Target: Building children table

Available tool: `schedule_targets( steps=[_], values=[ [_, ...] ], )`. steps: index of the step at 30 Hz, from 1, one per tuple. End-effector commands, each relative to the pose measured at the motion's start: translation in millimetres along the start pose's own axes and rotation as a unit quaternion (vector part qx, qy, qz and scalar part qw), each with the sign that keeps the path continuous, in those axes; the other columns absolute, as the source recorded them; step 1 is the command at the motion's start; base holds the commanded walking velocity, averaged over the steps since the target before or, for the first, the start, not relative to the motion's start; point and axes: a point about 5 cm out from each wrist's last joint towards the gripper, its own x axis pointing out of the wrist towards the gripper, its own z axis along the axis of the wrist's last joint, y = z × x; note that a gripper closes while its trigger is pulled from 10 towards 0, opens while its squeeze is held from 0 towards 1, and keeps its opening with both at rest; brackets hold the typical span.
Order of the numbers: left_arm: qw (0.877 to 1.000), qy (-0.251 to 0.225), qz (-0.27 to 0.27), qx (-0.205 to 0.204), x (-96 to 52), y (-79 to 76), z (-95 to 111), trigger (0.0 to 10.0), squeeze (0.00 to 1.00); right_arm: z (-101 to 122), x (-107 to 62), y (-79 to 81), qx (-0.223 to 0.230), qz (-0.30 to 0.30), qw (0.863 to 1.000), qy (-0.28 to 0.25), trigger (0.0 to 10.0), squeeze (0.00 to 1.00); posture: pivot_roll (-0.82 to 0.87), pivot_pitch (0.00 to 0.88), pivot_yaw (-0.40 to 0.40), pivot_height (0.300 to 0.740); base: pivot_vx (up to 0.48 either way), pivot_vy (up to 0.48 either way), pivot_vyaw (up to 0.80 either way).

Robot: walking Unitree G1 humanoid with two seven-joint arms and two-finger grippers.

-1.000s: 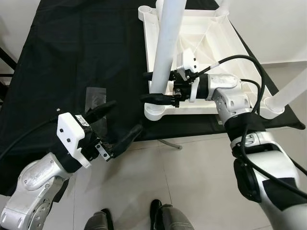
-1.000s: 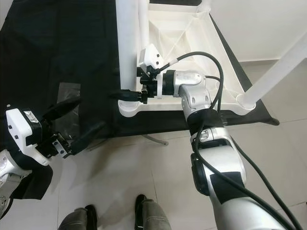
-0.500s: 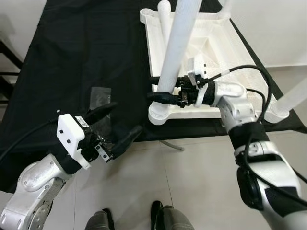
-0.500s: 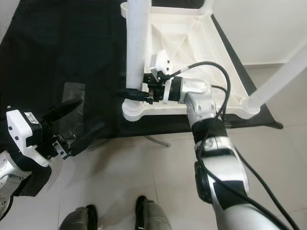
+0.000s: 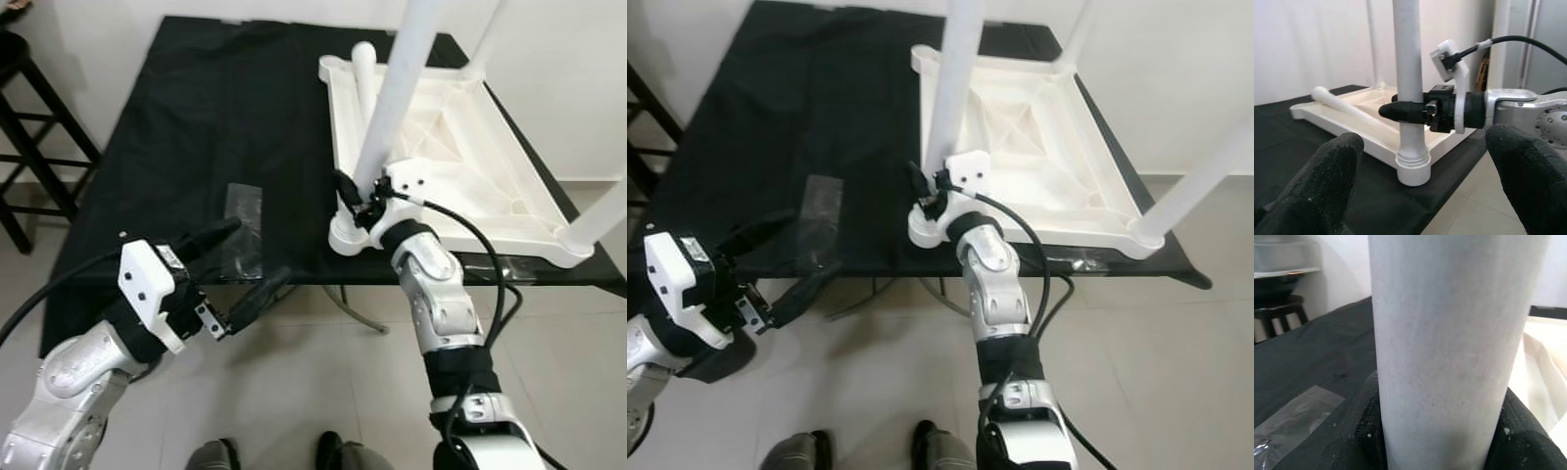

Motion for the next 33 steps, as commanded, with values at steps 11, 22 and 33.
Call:
schedule_targets(
  steps=[11,22,33],
  values=[
    [1.000,0.008,-0.011,0.004,0.5,-2.0,-1,10.0,0.00,14,18.5,14.5,-0.004,0.108,0.994,0.018,10.0,1.00,0.08,0.261,-0.103,0.740,0.000,0.000,0.00],
    [1.000,0.007,-0.012,0.000,2.1,-5.6,-1,10.0,0.00,43,18.5,16.3,-0.126,0.395,0.910,-0.006,10.0,0.00,0.08,0.273,-0.105,0.740,0.000,0.000,0.00],
    [1.000,0.019,-0.008,-0.003,-3.0,-10.5,1,10.0,0.00,57,28.8,12.0,-0.119,0.512,0.851,0.018,0.0,0.00,0.09,0.318,-0.111,0.740,0.000,0.000,0.00]
  ],
)
